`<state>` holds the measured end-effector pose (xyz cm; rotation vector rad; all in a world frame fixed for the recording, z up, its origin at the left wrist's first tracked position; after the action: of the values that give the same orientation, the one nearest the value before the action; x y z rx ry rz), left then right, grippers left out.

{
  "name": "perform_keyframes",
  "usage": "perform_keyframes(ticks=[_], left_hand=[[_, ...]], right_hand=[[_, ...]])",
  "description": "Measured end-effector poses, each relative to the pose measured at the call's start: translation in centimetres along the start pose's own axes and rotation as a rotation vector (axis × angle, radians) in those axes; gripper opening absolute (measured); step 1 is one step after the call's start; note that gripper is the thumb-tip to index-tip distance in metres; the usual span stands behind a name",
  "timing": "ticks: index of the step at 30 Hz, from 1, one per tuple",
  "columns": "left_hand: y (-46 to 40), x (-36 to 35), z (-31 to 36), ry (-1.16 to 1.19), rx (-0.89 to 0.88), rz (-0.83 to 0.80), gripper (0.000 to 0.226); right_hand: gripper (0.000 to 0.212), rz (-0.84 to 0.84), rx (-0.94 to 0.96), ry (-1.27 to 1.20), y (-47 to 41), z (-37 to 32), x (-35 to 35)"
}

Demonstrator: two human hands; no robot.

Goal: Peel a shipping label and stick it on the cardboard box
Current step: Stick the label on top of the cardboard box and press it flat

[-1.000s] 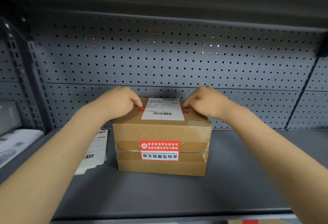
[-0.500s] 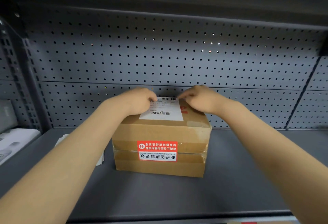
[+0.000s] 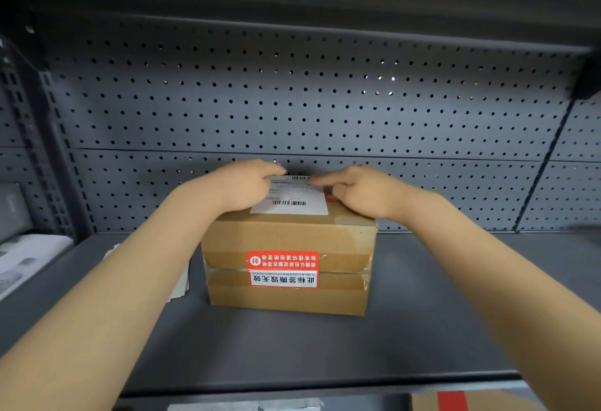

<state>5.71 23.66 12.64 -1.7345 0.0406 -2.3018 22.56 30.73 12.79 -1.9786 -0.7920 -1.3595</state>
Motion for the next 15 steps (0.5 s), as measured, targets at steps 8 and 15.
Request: perform_keyframes(ticks=[8, 15], left_hand=[[3.7, 0.1, -2.0, 0.126, -0.009, -0.045, 0.046], [6.6, 0.3, 0.6, 0.089, -0.142, 0.003, 0.052]], right_hand=[[0.046, 0.045, -0.013, -0.096, 3.0, -0.5, 0.5], [0.049, 0.081, 0.101, -0.061, 4.6, -3.8, 0.1]])
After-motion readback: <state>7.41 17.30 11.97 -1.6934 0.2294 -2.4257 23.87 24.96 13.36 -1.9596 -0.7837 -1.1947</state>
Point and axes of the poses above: each hand's wrist, its own y-axis away from the middle knuckle, its own x-axis out of the back of the hand, z = x × y, the point moved 3 cm from there along -y, towards the middle knuckle, and after that the axes turned 1 degree about -y, right-handed, at the moved point
